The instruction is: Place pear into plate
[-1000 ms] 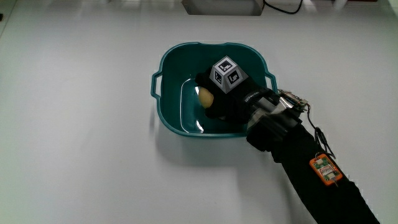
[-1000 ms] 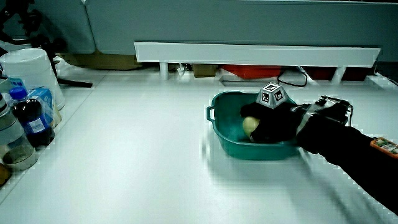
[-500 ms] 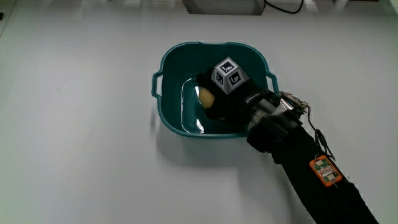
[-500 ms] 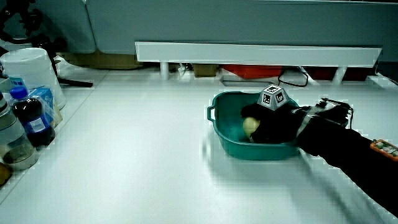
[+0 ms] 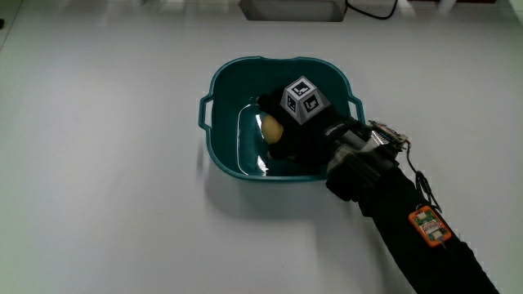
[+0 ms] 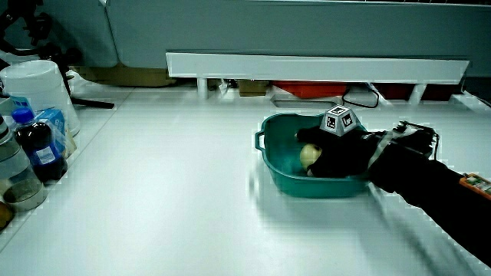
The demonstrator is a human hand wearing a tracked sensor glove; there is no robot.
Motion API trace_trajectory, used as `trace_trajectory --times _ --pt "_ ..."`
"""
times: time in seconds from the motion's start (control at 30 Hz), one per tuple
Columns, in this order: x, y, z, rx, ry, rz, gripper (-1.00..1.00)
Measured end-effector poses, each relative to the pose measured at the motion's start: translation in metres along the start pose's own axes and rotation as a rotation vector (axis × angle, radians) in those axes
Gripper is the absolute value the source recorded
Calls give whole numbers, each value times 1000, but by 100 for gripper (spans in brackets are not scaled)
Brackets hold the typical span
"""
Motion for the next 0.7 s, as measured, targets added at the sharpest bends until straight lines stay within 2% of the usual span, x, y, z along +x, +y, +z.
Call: trace_trajectory --times 0.13,0.27,0.6,0.7 --pt "1 -3 0 16 17 -8 0" --pt "2 -1 -5 3 17 -16 0" --pt "5 -1 -6 -44 22 -20 -48" --pt "7 -4 -4 -33 26 -22 -62"
